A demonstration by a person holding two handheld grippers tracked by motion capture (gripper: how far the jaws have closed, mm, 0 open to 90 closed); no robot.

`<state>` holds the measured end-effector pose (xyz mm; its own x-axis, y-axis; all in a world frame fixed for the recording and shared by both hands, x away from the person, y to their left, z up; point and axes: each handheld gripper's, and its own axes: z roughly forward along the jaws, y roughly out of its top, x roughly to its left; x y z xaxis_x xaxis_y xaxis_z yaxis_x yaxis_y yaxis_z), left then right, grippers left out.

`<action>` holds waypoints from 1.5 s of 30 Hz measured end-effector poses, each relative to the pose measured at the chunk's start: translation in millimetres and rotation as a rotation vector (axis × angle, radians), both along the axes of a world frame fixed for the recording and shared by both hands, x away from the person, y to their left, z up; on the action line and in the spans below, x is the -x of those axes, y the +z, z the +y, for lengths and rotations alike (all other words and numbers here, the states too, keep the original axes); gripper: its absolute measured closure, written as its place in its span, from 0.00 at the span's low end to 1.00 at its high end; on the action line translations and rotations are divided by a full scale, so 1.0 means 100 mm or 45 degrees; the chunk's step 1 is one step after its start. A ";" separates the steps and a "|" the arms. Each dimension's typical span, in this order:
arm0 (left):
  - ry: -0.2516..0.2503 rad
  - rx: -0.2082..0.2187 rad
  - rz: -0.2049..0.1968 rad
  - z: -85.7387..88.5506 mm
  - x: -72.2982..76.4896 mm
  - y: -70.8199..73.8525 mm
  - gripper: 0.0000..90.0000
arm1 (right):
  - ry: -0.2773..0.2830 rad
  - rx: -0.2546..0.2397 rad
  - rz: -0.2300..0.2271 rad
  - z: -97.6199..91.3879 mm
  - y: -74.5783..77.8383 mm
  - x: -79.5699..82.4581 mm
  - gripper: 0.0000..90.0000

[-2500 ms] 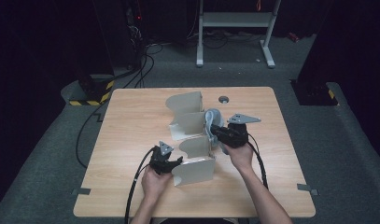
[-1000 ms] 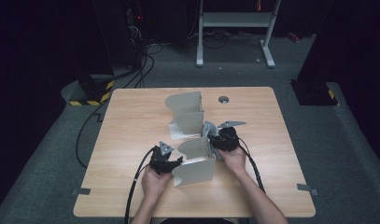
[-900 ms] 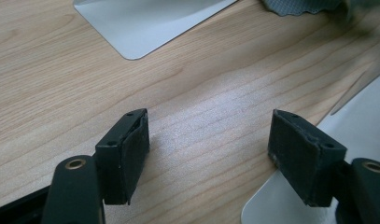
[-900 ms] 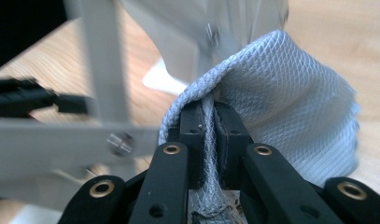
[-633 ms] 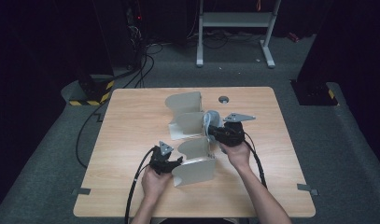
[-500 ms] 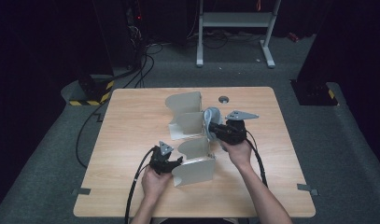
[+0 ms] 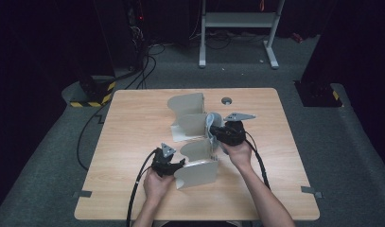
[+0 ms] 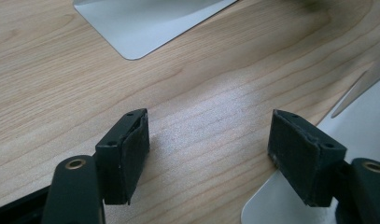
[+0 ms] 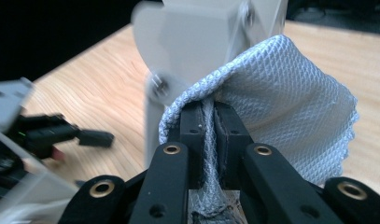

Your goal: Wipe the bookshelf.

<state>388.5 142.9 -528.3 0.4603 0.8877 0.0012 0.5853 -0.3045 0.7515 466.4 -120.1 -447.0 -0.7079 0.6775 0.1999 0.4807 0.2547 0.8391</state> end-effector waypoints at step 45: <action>-0.004 0.005 0.001 0.01 0.00 0.00 0.35 | -0.026 0.005 -0.033 0.02 0.13 -0.22 0.93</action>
